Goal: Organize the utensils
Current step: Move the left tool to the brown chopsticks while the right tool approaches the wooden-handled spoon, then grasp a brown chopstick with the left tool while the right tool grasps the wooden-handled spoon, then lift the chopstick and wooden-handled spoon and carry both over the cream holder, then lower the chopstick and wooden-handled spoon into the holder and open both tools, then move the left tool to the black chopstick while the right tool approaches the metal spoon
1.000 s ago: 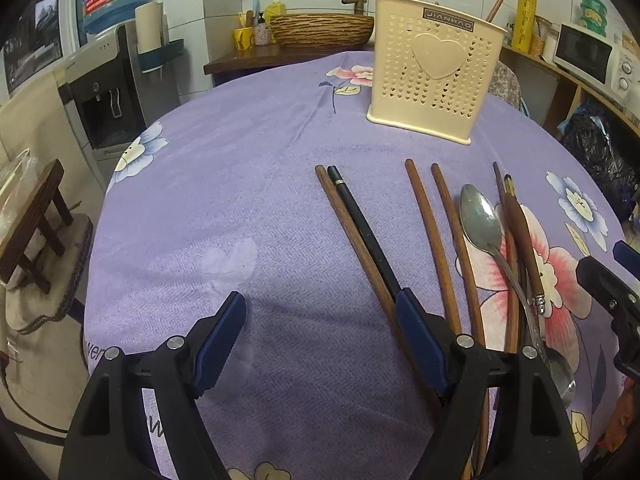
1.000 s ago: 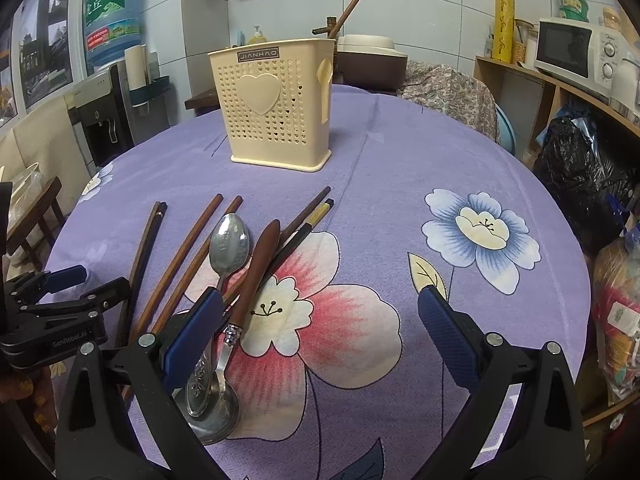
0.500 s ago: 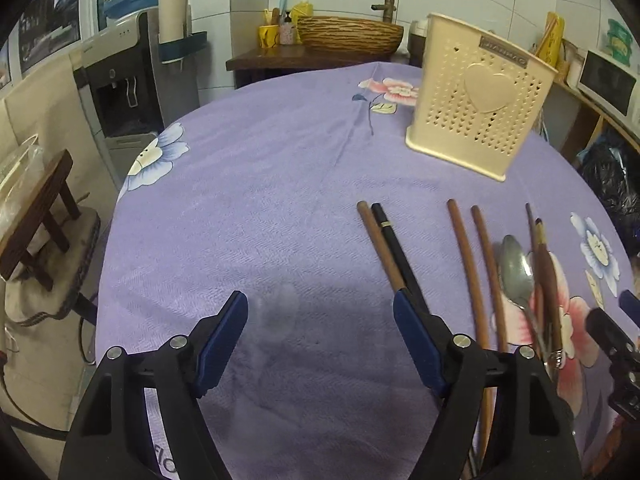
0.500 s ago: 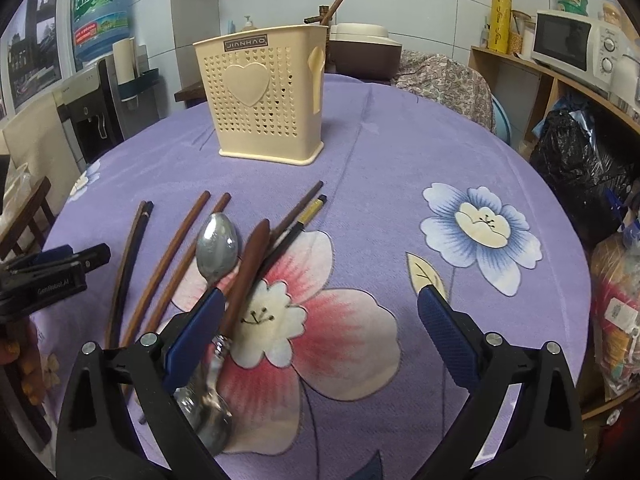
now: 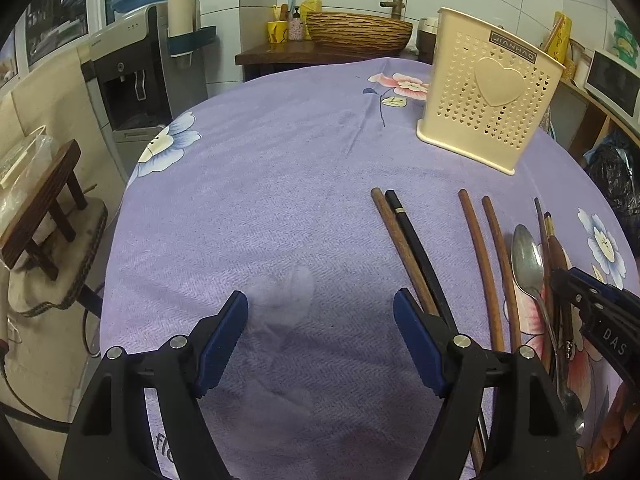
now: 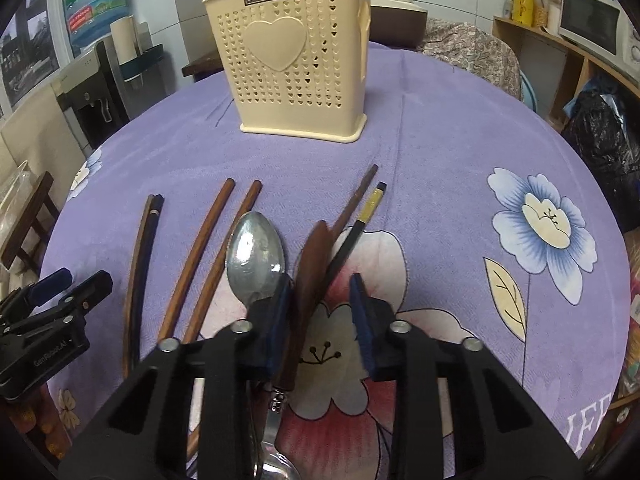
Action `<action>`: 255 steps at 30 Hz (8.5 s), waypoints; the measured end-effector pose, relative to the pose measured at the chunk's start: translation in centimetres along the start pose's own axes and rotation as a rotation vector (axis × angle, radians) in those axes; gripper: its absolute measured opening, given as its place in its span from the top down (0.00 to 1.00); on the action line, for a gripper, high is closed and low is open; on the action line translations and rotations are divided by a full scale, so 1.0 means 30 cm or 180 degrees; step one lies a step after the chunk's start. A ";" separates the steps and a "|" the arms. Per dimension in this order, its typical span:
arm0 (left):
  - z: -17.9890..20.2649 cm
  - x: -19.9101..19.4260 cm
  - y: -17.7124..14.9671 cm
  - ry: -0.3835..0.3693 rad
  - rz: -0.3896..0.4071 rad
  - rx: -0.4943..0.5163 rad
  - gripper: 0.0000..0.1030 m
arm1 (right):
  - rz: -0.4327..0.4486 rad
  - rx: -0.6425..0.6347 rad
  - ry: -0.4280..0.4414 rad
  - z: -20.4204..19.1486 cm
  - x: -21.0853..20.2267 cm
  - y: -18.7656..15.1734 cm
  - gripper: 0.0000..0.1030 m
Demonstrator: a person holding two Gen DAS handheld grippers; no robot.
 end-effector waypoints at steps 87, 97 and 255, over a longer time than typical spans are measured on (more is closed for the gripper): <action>0.234 0.133 0.130 -0.0011 -0.0257 0.0363 0.91 | -0.0141 -0.0048 -0.0102 0.234 0.028 -0.004 0.83; 0.218 0.044 0.225 -0.0154 0.0053 0.0217 0.92 | 0.0235 -0.0053 -0.0002 0.257 -0.075 0.066 0.84; 0.115 -0.064 -0.019 -0.0311 0.0150 0.0147 0.41 | 0.0403 -0.0709 0.0328 -0.065 -0.125 0.000 0.35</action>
Point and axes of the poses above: each gripper's, at about its wrist camera, not at the fingertips, and x roughly the way its jaws point, z to its right, y to its top, the point moved 9 cm from there along x, roughly the way its jaws point, and after that the axes turned 7 degrees about -x, right-handed, at the moved point
